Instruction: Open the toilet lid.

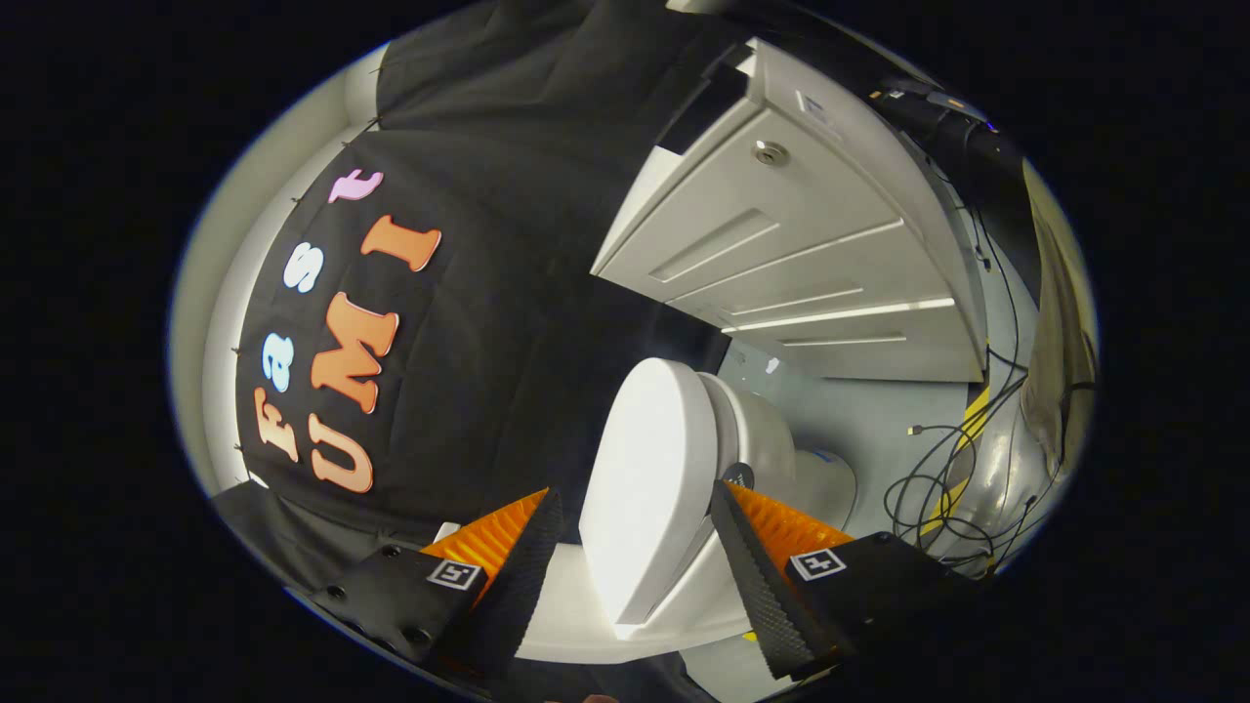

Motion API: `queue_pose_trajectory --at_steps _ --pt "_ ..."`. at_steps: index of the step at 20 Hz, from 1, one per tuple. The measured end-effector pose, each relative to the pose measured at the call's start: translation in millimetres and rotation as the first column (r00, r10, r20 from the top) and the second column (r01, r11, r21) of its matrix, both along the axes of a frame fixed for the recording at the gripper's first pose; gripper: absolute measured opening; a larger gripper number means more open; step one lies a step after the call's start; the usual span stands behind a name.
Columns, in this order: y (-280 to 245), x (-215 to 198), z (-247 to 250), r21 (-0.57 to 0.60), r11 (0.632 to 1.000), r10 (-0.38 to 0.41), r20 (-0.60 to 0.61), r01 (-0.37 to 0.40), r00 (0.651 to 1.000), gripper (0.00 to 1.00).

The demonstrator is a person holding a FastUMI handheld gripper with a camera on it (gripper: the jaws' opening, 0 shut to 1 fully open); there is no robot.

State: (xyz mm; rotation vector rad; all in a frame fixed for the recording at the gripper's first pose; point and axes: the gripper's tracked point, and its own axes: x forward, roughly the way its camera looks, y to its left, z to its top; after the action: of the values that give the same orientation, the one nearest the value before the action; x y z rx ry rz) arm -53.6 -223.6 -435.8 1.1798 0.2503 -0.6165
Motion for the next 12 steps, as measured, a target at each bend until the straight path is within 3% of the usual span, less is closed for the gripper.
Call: queue_pose_trajectory --at_steps 6,12 --pt "-16.8 16.6 -82.9 0.157 0.988 0.001 -0.056 0.008 0.998 0.96" --pt "-23.1 44.4 -137.5 0.251 0.968 0.028 -0.060 -0.012 0.998 0.63"
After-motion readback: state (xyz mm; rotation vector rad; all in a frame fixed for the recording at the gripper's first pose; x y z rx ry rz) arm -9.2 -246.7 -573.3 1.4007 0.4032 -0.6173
